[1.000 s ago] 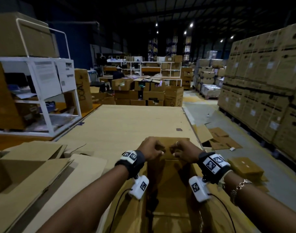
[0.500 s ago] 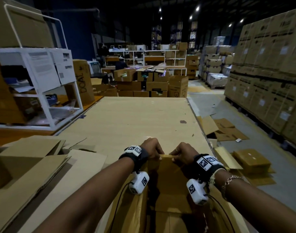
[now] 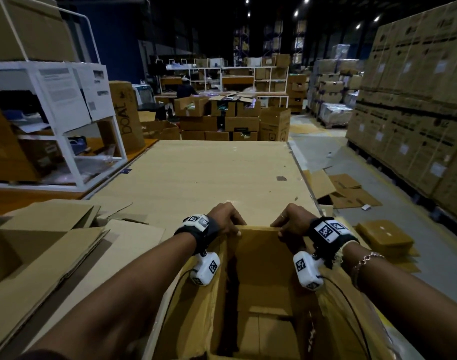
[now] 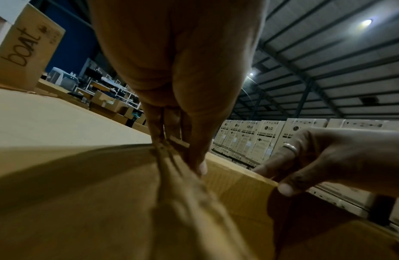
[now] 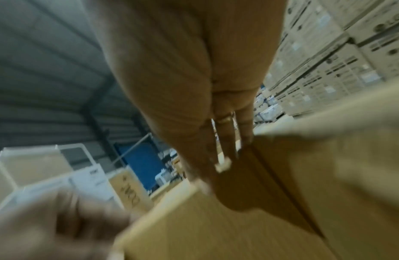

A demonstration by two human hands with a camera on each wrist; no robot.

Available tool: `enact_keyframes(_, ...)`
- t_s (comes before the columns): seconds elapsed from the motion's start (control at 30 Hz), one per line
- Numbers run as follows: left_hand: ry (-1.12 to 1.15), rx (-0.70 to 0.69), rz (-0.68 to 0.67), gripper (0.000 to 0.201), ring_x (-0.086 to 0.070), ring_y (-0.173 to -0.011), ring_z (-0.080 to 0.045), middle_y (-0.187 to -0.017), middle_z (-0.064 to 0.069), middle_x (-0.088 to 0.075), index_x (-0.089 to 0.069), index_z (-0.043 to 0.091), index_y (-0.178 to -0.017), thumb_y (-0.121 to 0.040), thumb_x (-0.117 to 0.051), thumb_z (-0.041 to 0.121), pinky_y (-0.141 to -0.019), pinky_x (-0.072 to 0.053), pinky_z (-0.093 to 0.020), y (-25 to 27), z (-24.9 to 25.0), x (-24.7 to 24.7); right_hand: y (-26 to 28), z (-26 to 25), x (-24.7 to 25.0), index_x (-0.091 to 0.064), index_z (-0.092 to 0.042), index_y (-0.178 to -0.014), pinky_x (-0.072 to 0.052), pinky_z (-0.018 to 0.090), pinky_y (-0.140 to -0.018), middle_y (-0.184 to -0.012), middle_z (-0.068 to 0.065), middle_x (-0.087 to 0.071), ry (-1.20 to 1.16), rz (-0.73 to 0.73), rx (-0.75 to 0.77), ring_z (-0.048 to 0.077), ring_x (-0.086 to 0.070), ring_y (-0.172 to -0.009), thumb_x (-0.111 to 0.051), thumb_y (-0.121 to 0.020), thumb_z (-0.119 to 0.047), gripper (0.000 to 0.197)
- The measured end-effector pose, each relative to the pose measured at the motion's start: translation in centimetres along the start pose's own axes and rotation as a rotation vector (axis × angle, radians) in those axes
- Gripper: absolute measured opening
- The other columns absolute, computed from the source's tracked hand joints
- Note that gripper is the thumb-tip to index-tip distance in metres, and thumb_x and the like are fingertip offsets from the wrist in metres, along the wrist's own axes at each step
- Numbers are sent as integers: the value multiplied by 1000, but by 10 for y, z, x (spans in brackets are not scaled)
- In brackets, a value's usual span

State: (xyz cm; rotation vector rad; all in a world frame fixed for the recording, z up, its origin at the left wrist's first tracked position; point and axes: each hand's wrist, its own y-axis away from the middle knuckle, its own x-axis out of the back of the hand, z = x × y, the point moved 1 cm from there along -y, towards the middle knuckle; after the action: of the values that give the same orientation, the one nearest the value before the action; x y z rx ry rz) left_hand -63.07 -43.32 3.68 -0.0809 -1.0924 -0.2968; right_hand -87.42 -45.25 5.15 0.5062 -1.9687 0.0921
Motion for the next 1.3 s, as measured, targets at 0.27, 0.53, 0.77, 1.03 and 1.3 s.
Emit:
enact_keyframes(0.27,45,29,-5,32,-69,-90,-10,-110,-2,-77,-76,16,-114,-83,-82,19,-72,-52,-17,-4,-10,-4,3,14,2,-82,-18,-92,-62,32,-70,-84,5,-78,-73,41,-71,18,-73,-78,-79,-80,-1,21)
enact_keyframes(0.53,-3,44,-56,56,-60,-125,-22,-140,-3,-61,-62,22,-137,-87,-76,42,-99,-52,-37,45,-15,31,36,-2,35,-62,-23,-135,-49,40,-105,-129,-1,-67,92,-210,85,15,-61,-121,-79,-84,-31,53)
enact_keyframes(0.77,145,137,-41,68,-51,-133,-20,-147,-5,-53,-51,21,-146,-88,-70,52,-110,-42,-37,136,-31,36,116,-4,42,-56,-37,-139,-46,37,-105,-139,-9,-60,127,-160,40,8,-56,-125,-68,-82,-60,62)
enact_keyframes(1.03,433,252,-37,82,-63,-112,-21,-146,-4,-45,-37,22,-154,-87,-72,52,-92,-57,-40,202,-37,0,180,13,0,-51,-31,-144,-44,24,-80,-147,-1,-51,9,-39,-177,9,-51,-111,-67,-87,-56,64)
enact_keyframes(1.3,568,179,38,74,-60,-114,-18,-140,0,-47,-45,23,-148,-85,-78,42,-85,-61,-36,240,-37,-29,214,42,-38,-53,-24,-142,-45,37,-94,-153,11,-44,-303,181,-422,30,-48,-133,-77,-82,-43,67)
